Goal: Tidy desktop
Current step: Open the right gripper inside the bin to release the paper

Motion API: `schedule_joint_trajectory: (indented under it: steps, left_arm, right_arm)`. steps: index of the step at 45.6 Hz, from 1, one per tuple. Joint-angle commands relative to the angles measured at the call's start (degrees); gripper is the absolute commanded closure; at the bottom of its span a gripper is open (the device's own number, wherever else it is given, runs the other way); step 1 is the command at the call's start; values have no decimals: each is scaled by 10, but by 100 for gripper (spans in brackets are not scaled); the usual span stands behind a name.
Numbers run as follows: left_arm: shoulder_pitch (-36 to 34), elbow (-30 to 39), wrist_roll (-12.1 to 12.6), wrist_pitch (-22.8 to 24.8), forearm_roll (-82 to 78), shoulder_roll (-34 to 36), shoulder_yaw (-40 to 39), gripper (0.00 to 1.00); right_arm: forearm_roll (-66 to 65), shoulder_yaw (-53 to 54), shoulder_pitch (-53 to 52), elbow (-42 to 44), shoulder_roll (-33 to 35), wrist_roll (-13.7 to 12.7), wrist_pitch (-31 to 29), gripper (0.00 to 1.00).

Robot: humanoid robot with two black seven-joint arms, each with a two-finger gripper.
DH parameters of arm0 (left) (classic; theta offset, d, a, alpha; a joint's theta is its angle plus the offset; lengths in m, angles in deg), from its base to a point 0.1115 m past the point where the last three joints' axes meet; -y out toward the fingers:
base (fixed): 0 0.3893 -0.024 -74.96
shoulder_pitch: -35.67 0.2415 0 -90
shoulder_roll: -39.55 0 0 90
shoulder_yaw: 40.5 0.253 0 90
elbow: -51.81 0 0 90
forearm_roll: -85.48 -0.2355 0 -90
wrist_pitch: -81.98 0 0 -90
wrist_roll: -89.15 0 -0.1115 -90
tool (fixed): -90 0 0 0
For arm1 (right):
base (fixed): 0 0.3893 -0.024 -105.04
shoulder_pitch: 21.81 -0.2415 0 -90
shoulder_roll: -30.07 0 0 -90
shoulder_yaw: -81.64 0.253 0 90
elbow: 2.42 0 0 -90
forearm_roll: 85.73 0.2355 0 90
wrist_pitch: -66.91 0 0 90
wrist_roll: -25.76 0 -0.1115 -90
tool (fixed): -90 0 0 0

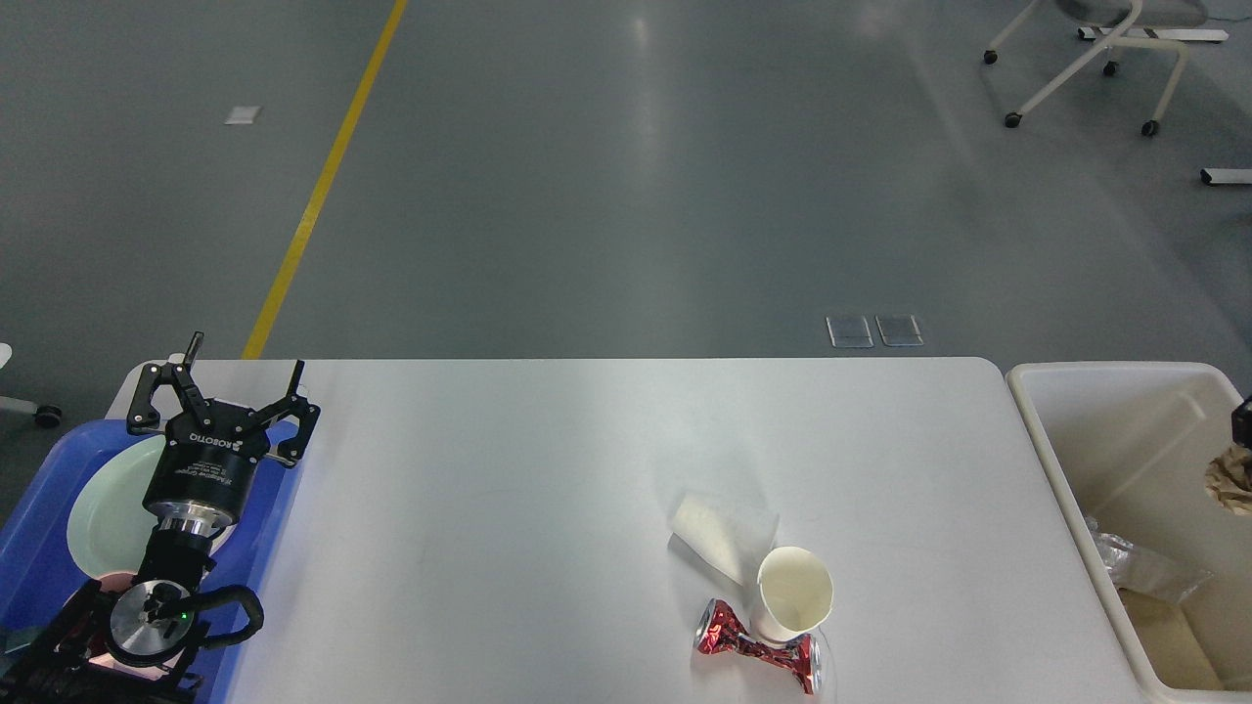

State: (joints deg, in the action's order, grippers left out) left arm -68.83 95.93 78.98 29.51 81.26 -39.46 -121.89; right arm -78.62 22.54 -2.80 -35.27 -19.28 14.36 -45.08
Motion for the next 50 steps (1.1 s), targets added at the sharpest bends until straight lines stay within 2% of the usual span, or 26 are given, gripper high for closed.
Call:
schedule_joint_trajectory:
  steps: [1,11,15,24,36,37,41,43,50]
  left_arm:
    - [0,0,0,0,0,0,0,4]
    - [0,0,1,0,0,0,0,4]
    - [0,0,1,0,0,0,0,4]
    - [0,0,0,0,0,0,0,4]
    - [0,0,0,0,0,0,0,4]
    - [0,0,0,0,0,0,0,4]
    - [0,0,1,0,0,0,0,4]
    - [0,0,0,0,0,0,0,4]
    - [0,0,1,0,0,0,0,4]
  right_arm:
    - [0,47,101,51,-36,1,78,100]
    - [3,84,231,116,-108,2,215,100]
    - [3,104,273,140,-137,2,251,100]
    - [4,109,310,166,-174,2,275,100]
    - [5,109,314,167,-177,2,282,100]
    - [5,109,314,167,-177,2,283,90]
    - [5,108,314,166,-180,2,283,24]
    - [6,108,314,166,-186,2,286,1]
    - [7,109,311,161,-191,2,287,0]
